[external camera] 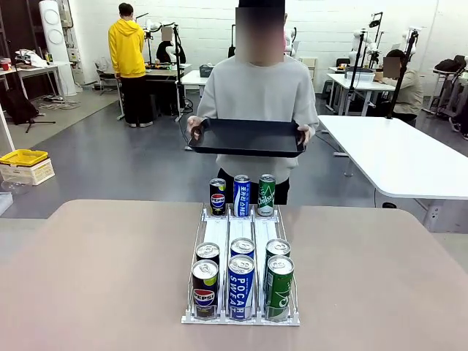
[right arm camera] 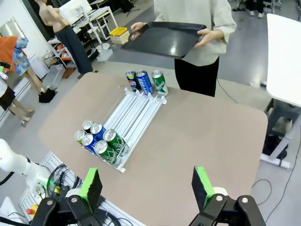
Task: Retrieve and hand over the desired beverage to the person.
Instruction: Pick up a can of the same type that the person held from the Automatic Can Dispenser.
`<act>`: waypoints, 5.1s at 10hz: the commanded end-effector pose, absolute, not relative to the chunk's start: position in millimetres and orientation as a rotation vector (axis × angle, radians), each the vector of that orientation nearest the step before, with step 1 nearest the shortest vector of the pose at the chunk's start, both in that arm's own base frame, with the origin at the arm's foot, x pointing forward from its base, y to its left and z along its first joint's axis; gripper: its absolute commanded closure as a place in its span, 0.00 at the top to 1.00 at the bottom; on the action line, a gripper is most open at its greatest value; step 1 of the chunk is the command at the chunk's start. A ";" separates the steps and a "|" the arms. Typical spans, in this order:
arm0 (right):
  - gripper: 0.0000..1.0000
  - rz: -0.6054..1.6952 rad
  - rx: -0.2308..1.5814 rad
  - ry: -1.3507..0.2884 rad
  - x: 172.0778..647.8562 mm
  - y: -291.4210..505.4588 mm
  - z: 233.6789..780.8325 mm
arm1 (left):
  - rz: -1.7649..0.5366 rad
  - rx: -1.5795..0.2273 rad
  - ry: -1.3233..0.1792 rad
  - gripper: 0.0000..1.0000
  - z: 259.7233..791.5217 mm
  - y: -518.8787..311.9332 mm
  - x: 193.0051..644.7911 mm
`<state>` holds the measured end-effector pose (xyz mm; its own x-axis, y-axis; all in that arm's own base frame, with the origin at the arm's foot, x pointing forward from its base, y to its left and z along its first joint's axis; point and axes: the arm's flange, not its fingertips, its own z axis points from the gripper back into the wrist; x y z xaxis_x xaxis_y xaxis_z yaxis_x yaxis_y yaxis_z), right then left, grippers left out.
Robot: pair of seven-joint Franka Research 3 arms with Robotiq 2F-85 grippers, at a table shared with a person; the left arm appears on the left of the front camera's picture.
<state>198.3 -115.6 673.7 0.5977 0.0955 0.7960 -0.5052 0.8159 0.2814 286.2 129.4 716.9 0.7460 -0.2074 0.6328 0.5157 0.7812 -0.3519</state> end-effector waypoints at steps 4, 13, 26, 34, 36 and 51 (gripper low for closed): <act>1.00 0.376 0.529 -0.867 198.2 -113.3 673.2 | -0.439 -0.555 -0.619 1.00 718.3 129.6 285.8; 1.00 0.376 0.529 -0.867 198.2 -113.3 673.2 | -0.439 -0.555 -0.619 1.00 718.3 129.6 285.8; 1.00 0.376 0.529 -0.867 198.2 -113.3 673.2 | -0.439 -0.555 -0.619 1.00 718.3 129.6 285.8; 1.00 0.376 0.529 -0.867 198.2 -113.3 673.2 | -0.439 -0.555 -0.619 1.00 718.3 129.6 285.8; 1.00 0.376 0.529 -0.867 198.2 -113.3 673.2 | -0.439 -0.555 -0.619 1.00 718.3 129.6 285.8; 1.00 0.376 0.529 -0.867 198.2 -113.3 673.2 | -0.439 -0.555 -0.619 1.00 718.3 129.6 285.8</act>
<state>198.3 -115.6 673.7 0.5976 0.0956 0.7960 -0.5052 0.8158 0.2813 286.2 129.4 716.9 0.7459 -0.2076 0.6329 0.5160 0.7809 -0.3520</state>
